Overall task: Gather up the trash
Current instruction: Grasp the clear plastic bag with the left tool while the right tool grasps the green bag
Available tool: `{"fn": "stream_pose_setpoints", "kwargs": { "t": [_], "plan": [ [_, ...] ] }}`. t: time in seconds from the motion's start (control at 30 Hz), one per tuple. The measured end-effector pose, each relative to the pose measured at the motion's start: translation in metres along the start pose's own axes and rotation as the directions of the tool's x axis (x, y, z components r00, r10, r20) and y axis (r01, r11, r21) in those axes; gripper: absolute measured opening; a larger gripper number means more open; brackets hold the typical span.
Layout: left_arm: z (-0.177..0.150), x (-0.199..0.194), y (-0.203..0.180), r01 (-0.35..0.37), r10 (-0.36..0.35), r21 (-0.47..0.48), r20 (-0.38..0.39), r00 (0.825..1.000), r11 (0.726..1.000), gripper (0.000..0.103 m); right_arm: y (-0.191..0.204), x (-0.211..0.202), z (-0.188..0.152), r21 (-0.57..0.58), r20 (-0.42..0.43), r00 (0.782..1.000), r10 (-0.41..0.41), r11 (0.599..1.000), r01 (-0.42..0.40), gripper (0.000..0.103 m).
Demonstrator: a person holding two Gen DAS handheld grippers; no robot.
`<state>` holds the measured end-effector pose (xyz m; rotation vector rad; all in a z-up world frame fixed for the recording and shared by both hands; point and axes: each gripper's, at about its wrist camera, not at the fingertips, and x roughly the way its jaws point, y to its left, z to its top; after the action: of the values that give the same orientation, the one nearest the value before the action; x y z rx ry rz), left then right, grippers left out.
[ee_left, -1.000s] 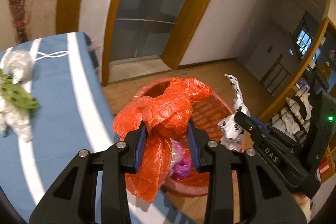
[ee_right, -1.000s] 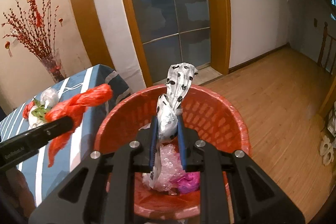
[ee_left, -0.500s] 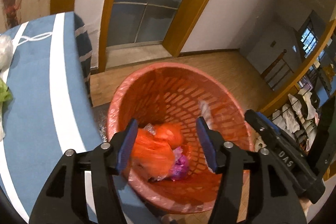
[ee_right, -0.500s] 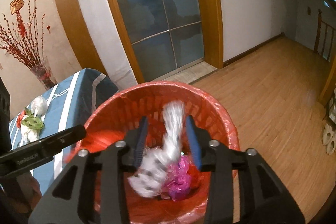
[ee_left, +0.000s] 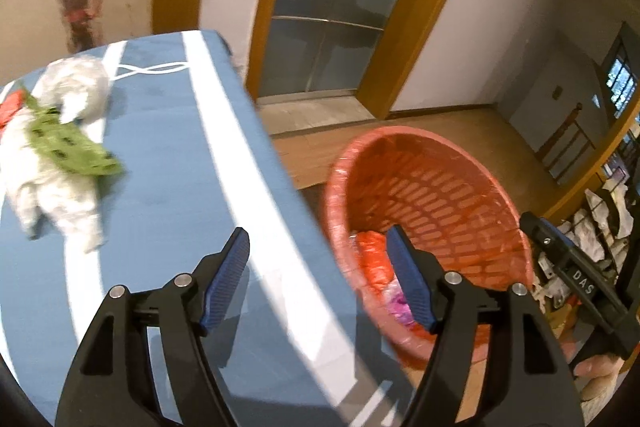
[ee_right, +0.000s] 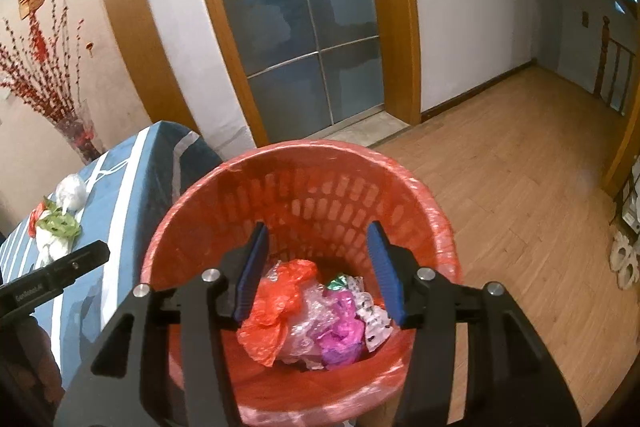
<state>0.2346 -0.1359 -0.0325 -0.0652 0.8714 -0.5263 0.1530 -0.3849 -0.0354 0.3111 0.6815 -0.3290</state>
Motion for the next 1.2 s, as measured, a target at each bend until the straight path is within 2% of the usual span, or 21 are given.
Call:
{"fn": "stream_pose_setpoints", "kwargs": {
  "t": [0.1,0.4,0.7,0.83,0.93,1.03,1.2],
  "plan": [
    [-0.003,-0.01,0.015,-0.033,0.033,-0.01,0.015,0.999,0.999,0.077,0.016,-0.003,-0.001,-0.031,-0.004,1.0,0.02,0.999,-0.02,0.051],
    [-0.008,-0.04,0.068,-0.147,0.15,-0.052,0.063,0.987,0.988,0.079,0.074,-0.011,-0.004,-0.141,-0.014,0.996,0.09,0.986,-0.091,0.051],
    [-0.016,-0.068,0.132,-0.214,0.229,-0.143,0.095,0.969,0.966,0.079,0.131,-0.009,-0.011,-0.228,-0.041,0.988,0.149,0.961,-0.155,0.051],
    [-0.007,-0.074,0.166,-0.248,0.277,-0.215,0.114,0.954,0.945,0.079,0.145,-0.005,-0.014,-0.249,-0.051,0.986,0.158,0.954,-0.166,0.051],
    [0.003,-0.073,0.189,-0.244,0.286,-0.282,0.115,0.951,0.928,0.077,0.152,-0.003,-0.015,-0.264,-0.055,0.984,0.167,0.948,-0.175,0.051],
    [0.015,-0.062,0.205,-0.223,0.271,-0.339,0.099,0.958,0.914,0.075,0.159,0.0,-0.015,-0.282,-0.057,0.983,0.175,0.942,-0.184,0.051],
    [0.028,-0.037,0.21,-0.226,0.257,-0.35,0.043,0.965,0.909,0.07,0.17,0.005,-0.016,-0.309,-0.062,0.982,0.178,0.932,-0.189,0.051]
  ]
}}
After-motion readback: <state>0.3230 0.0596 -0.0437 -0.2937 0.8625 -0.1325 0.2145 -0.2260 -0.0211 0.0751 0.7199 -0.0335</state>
